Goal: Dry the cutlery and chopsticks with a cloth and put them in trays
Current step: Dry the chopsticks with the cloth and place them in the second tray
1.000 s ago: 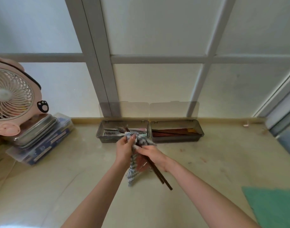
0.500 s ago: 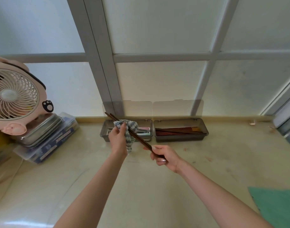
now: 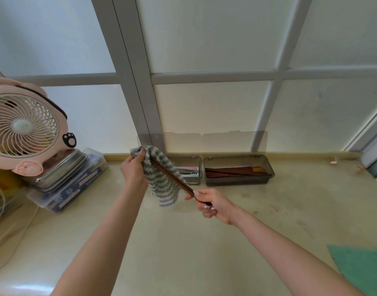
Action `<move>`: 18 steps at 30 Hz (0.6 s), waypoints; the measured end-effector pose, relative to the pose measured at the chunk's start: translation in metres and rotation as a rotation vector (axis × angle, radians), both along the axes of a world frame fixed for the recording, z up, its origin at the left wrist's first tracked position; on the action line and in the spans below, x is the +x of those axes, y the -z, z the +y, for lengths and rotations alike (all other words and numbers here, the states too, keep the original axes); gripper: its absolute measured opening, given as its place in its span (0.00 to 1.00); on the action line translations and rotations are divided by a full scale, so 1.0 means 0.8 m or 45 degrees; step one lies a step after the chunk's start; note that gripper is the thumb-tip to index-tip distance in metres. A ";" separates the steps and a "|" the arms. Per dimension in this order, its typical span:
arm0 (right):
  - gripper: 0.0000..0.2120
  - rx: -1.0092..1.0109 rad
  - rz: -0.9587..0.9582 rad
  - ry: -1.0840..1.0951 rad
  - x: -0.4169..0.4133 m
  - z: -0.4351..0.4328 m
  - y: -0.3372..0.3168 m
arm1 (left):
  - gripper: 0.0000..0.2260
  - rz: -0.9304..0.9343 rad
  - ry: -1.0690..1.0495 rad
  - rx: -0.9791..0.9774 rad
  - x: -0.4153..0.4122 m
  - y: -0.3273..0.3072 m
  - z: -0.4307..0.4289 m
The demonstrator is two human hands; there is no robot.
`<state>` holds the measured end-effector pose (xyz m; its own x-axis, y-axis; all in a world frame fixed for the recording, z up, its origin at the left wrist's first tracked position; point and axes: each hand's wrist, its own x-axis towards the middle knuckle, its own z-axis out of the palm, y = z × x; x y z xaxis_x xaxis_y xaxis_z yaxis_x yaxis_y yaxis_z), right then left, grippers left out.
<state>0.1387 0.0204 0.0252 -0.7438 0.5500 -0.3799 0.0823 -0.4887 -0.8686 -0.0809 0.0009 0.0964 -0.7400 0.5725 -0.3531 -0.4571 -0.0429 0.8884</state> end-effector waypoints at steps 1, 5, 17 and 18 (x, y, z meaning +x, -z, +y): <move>0.13 -0.021 0.003 -0.020 -0.001 -0.002 0.000 | 0.04 -0.006 -0.045 -0.002 -0.005 0.001 0.000; 0.12 -0.107 0.003 -0.033 -0.002 -0.008 0.001 | 0.05 -0.008 -0.096 0.023 -0.003 0.009 -0.006; 0.07 -0.180 -0.037 0.206 -0.037 -0.007 -0.023 | 0.05 -0.047 0.328 -0.053 0.107 0.058 -0.057; 0.06 -0.148 -0.077 0.196 -0.038 -0.008 -0.023 | 0.04 -0.044 0.362 -0.073 0.107 0.061 -0.060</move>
<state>0.1085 0.0139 0.0435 -0.6282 0.6052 -0.4890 0.0490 -0.5965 -0.8011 0.0050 -0.0470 0.0476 -0.5394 0.7338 -0.4130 -0.4735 0.1413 0.8694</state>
